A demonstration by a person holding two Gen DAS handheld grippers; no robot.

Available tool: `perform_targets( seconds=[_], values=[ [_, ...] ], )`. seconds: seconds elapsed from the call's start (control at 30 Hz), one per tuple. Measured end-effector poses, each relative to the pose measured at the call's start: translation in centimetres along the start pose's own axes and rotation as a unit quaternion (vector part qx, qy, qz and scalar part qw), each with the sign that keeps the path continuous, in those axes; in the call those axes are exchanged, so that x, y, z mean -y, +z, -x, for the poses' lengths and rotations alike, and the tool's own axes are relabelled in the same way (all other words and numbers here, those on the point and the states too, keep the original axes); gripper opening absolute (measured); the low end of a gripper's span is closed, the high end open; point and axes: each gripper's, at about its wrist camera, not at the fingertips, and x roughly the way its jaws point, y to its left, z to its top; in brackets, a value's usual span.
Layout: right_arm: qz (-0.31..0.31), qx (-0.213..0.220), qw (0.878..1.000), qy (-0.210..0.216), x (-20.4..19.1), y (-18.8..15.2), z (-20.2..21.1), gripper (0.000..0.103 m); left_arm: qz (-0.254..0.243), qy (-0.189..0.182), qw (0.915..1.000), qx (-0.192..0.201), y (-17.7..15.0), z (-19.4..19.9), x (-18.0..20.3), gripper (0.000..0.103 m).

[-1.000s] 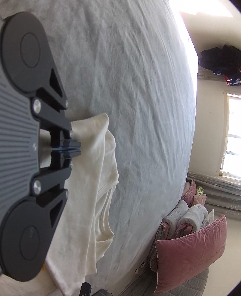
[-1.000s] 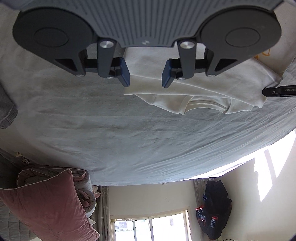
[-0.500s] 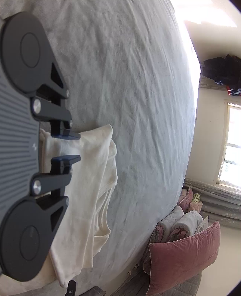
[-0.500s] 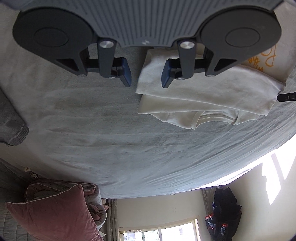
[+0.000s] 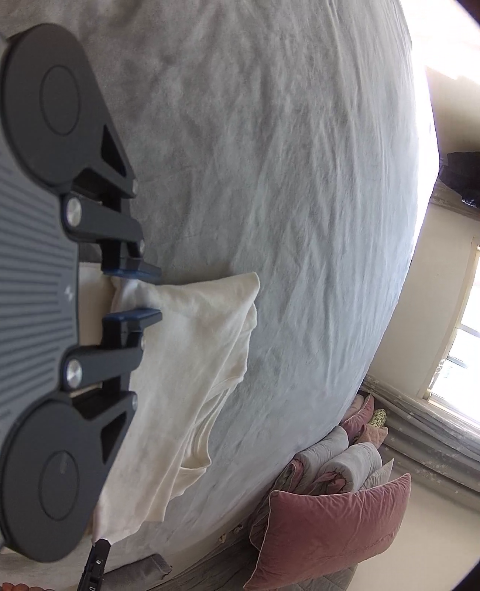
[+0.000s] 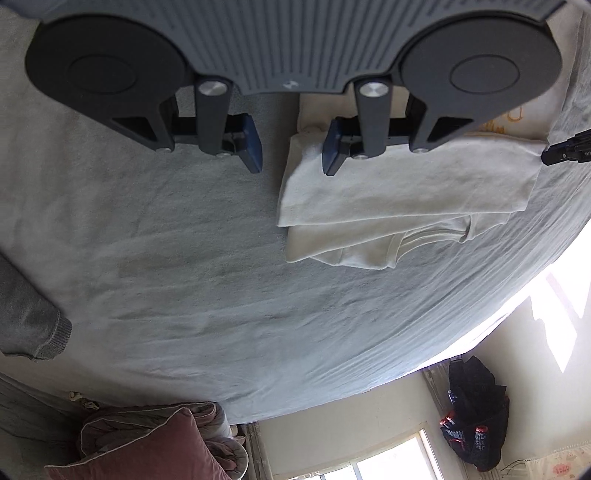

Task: Fold clothes
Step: 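Pinch and straighten the folded edge with the left gripper, then release, then grasp the shirt hem with both grippers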

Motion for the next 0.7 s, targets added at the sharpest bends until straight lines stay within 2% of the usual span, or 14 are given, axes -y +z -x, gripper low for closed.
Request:
perform_targets(
  seconds=[0.1, 0.23, 0.37, 0.47, 0.53, 0.7],
  values=[
    [0.014, -0.01, 1.0, 0.008, -0.5, -0.4, 1.6, 0.039, 0.003, -0.004, 0.9999, -0.009, -0.1, 1.9, 0.3, 0.018],
    [0.029, -0.028, 0.999, 0.019, -1.5, -1.5, 4.6, 0.042, -0.032, 0.005, 0.9985, -0.043, -1.5, 4.8, 0.8, 0.018],
    [0.049, -0.063, 0.996, 0.031, -2.6, -4.5, 7.7, 0.043, -0.057, -0.002, 0.9958, -0.072, -3.6, 7.6, 0.6, 0.018],
    [0.072, -0.081, 0.994, 0.028, -3.1, -6.9, 10.0, 0.043, -0.058, -0.011, 0.9919, -0.112, -5.2, 9.0, -0.1, 0.019],
    [0.074, -0.087, 0.993, 0.028, -3.0, -8.2, 11.3, 0.043, -0.06, -0.009, 0.9892, -0.133, -6.4, 9.9, -0.6, 0.019],
    [0.042, -0.102, 0.993, 0.041, -2.0, -11.0, 13.6, 0.043, -0.071, -0.005, 0.9851, -0.156, -9.5, 12.3, -1.5, 0.019]
  ],
)
